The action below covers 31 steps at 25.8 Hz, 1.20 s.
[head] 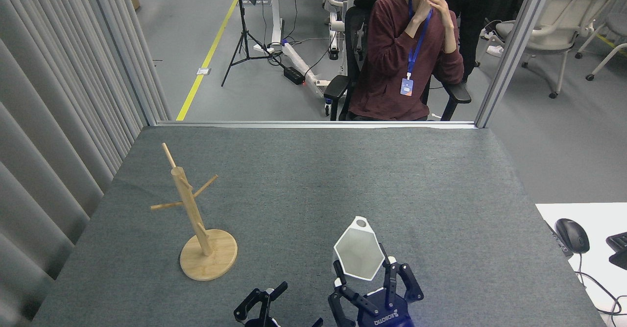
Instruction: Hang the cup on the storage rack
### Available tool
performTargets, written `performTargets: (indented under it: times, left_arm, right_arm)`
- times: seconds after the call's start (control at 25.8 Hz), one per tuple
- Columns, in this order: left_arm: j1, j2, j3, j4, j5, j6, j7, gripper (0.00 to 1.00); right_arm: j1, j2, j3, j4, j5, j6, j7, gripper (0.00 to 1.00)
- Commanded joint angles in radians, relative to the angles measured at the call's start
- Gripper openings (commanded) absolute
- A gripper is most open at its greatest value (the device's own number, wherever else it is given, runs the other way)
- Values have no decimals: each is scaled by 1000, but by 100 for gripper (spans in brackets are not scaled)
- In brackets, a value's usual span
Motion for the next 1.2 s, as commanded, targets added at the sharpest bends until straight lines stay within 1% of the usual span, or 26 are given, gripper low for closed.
performTargets:
  times: [0.0, 0.31, 0.43, 0.58, 0.78, 1.09, 1.16]
  left_arm:
    - [-8, -7, -1, 3, -16, 40, 6, 99]
    - [-11, -7, -14, -11, -20, 125, 9, 99]
    - [-8, -5, -24, -37, -20, 128, 9, 99]
    - [-3, -3, -30, -62, -20, 128, 9, 99]
    - [0, -2, -31, -62, -20, 128, 9, 99]
    - [0, -3, -56, -66, -20, 128, 9, 99]
    - [0, -3, -56, -68, -20, 128, 9, 98]
  right_arm:
    - [17, 5, 48, -4, 16, 29, -1, 50]
    - [28, 4, 123, 10, 22, 71, -1, 49]
    - [25, 9, 147, 19, 27, 83, -1, 49]
    - [20, 12, 174, 39, 61, 92, -1, 49]
    - [19, 11, 189, 41, 62, 103, -1, 49]
    - [20, 11, 261, 45, 65, 134, -3, 49]
    - [20, 9, 264, 48, 65, 141, -3, 49]
